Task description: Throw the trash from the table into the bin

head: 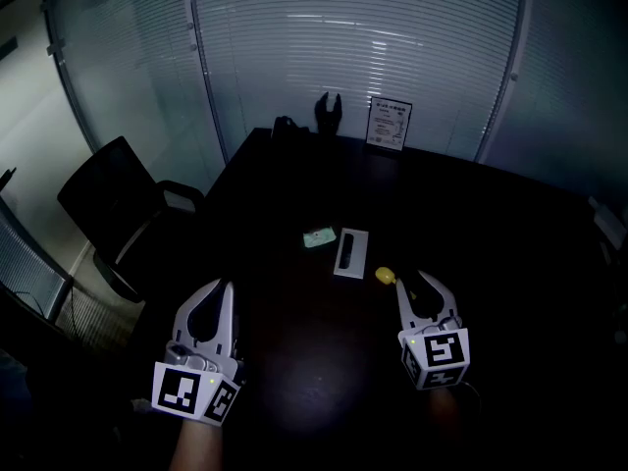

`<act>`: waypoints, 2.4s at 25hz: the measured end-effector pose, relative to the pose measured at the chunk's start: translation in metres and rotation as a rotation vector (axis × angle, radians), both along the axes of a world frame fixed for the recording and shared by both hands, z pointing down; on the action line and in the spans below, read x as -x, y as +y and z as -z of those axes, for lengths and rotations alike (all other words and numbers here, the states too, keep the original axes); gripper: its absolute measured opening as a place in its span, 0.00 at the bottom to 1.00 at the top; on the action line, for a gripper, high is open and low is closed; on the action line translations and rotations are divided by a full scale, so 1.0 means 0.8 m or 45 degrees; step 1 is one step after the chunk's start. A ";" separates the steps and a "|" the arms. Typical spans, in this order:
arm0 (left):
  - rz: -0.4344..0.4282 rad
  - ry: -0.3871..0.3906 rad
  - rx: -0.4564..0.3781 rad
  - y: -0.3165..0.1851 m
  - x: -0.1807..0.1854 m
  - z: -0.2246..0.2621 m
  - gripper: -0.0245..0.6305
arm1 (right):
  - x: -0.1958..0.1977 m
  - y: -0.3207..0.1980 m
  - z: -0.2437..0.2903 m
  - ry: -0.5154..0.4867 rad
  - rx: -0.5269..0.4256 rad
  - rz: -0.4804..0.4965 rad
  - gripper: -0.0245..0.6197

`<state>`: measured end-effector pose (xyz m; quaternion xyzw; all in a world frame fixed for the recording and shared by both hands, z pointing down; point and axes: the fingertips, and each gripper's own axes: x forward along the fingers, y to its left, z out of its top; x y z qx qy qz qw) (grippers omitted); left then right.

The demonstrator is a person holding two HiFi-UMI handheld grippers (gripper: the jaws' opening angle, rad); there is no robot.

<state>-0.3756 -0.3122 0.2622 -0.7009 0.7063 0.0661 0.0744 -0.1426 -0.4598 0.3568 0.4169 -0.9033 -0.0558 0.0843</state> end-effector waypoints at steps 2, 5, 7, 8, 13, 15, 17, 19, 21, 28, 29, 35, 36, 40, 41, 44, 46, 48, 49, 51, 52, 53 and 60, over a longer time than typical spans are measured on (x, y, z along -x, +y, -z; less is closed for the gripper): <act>-0.008 -0.005 0.010 -0.014 0.005 -0.005 0.04 | 0.002 -0.017 -0.022 0.037 0.041 0.016 0.19; -0.031 -0.013 0.022 -0.038 0.013 -0.008 0.04 | 0.008 -0.045 -0.064 0.129 0.134 0.048 0.23; -0.045 -0.017 0.028 -0.051 0.019 -0.007 0.04 | 0.013 -0.059 -0.100 0.224 0.223 0.087 0.24; -0.051 -0.019 0.029 -0.057 0.022 -0.007 0.04 | 0.014 -0.066 -0.119 0.274 0.272 0.109 0.24; -0.058 -0.019 0.059 -0.083 0.040 -0.017 0.04 | 0.010 -0.104 -0.202 0.528 0.482 0.191 0.26; -0.052 -0.011 0.082 -0.089 0.047 -0.028 0.04 | 0.006 -0.119 -0.225 0.594 0.534 0.201 0.26; -0.048 -0.003 0.104 -0.096 0.052 -0.038 0.04 | 0.003 -0.132 -0.245 0.644 0.577 0.207 0.26; -0.049 0.002 0.120 -0.102 0.054 -0.046 0.04 | 0.003 -0.143 -0.262 0.688 0.615 0.218 0.26; -0.053 0.003 0.131 -0.109 0.056 -0.051 0.04 | 0.001 -0.148 -0.277 0.729 0.657 0.231 0.26; -0.050 0.011 0.141 -0.125 0.063 -0.060 0.04 | 0.000 -0.151 -0.291 0.688 0.828 0.340 0.26; -0.049 0.014 0.141 -0.125 0.063 -0.061 0.04 | 0.000 -0.151 -0.292 0.691 0.846 0.351 0.26; -0.045 0.021 0.144 -0.124 0.064 -0.064 0.04 | 0.001 -0.147 -0.292 0.725 0.868 0.327 0.22; -0.044 0.023 0.144 -0.123 0.065 -0.065 0.04 | 0.003 -0.145 -0.292 0.736 0.854 0.322 0.20; -0.041 0.027 0.139 -0.119 0.066 -0.065 0.04 | 0.006 -0.140 -0.292 0.774 0.786 0.290 0.12; -0.041 0.027 0.138 -0.119 0.067 -0.064 0.04 | 0.006 -0.139 -0.292 0.782 0.776 0.284 0.12; -0.041 0.029 0.137 -0.117 0.067 -0.061 0.04 | 0.005 -0.138 -0.292 0.783 0.755 0.252 0.12; -0.042 0.028 0.133 -0.115 0.068 -0.060 0.04 | 0.005 -0.138 -0.292 0.757 0.745 0.227 0.12; -0.039 0.026 0.131 -0.112 0.069 -0.058 0.04 | 0.004 -0.138 -0.291 0.738 0.740 0.207 0.12; -0.037 0.025 0.129 -0.112 0.070 -0.057 0.04 | 0.005 -0.138 -0.290 0.731 0.737 0.202 0.12; -0.033 0.024 0.127 -0.110 0.072 -0.054 0.04 | 0.005 -0.137 -0.284 0.712 0.724 0.197 0.12; -0.032 0.025 0.127 -0.110 0.073 -0.054 0.04 | 0.005 -0.135 -0.279 0.696 0.712 0.192 0.12; -0.031 0.026 0.126 -0.109 0.073 -0.053 0.04 | 0.005 -0.134 -0.272 0.673 0.695 0.182 0.12; -0.047 0.022 0.100 -0.105 0.062 -0.040 0.04 | 0.002 -0.131 -0.157 0.412 0.429 0.025 0.12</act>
